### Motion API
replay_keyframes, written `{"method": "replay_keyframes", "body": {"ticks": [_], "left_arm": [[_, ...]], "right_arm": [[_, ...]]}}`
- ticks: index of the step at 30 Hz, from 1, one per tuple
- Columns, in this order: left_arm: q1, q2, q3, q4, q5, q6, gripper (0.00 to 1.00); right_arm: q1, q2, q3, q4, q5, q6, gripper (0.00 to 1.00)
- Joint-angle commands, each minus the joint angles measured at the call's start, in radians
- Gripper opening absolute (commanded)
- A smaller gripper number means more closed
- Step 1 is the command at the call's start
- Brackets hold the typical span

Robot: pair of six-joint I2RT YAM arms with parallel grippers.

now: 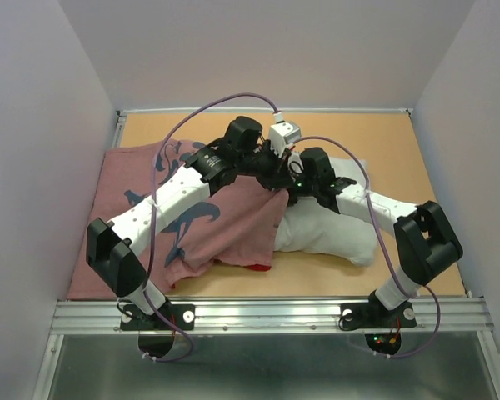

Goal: Put the pillow into the pillowcase

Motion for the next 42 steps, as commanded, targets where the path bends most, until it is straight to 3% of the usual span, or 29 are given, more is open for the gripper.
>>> {"method": "replay_keyframes", "body": {"ticks": [1, 4, 7, 10, 12, 14, 15, 17, 18, 19, 22, 26, 36, 42], "left_arm": [[0.063, -0.031, -0.102, 0.198, 0.197, -0.1, 0.0], [0.146, -0.06, -0.198, 0.232, 0.135, -0.037, 0.0], [0.151, -0.023, -0.192, 0.203, 0.098, 0.07, 0.0], [0.151, 0.049, -0.129, 0.163, 0.08, 0.146, 0.0], [0.154, 0.107, -0.002, 0.016, 0.083, 0.283, 0.07], [0.16, 0.118, 0.116, -0.149, 0.098, 0.374, 0.26], [0.185, 0.089, 0.145, -0.182, 0.098, 0.423, 0.41], [0.224, 0.038, 0.146, -0.237, 0.106, 0.466, 0.61], [0.255, -0.015, 0.144, -0.254, 0.06, 0.515, 0.77], [0.269, -0.038, 0.141, -0.27, 0.027, 0.538, 0.8], [0.315, -0.097, 0.112, -0.291, -0.119, 0.6, 0.81], [0.415, -0.106, 0.067, -0.326, -0.124, 0.632, 0.81], [0.593, -0.047, -0.008, -0.436, -0.004, 0.995, 0.73], [0.605, 0.032, 0.028, -0.476, 0.019, 1.109, 0.7]], "right_arm": [[-0.031, -0.041, -0.041, 0.144, -0.029, 0.103, 0.13], [-0.054, -0.081, -0.079, 0.142, 0.0, 0.097, 0.13], [-0.061, -0.097, -0.112, 0.141, 0.009, 0.062, 0.14], [-0.068, -0.098, -0.103, 0.125, -0.022, -0.004, 0.18], [-0.07, -0.121, -0.067, 0.075, -0.037, -0.07, 0.23], [-0.07, -0.155, -0.015, -0.008, -0.028, -0.124, 0.3], [-0.07, -0.193, 0.003, -0.045, -0.017, -0.18, 0.41], [-0.071, -0.235, 0.043, -0.136, 0.022, -0.239, 0.52], [-0.071, -0.268, 0.075, -0.161, 0.041, -0.295, 0.61], [-0.071, -0.281, 0.094, -0.207, 0.096, -0.322, 0.65], [-0.071, -0.319, 0.134, -0.246, 0.18, -0.394, 0.76], [-0.077, -0.31, 0.152, -0.257, 0.238, -0.455, 0.75], [-0.076, -0.193, 0.186, -0.3, 0.063, -0.459, 0.65], [-0.076, -0.172, 0.192, -0.297, -0.051, -0.394, 0.71]]}}
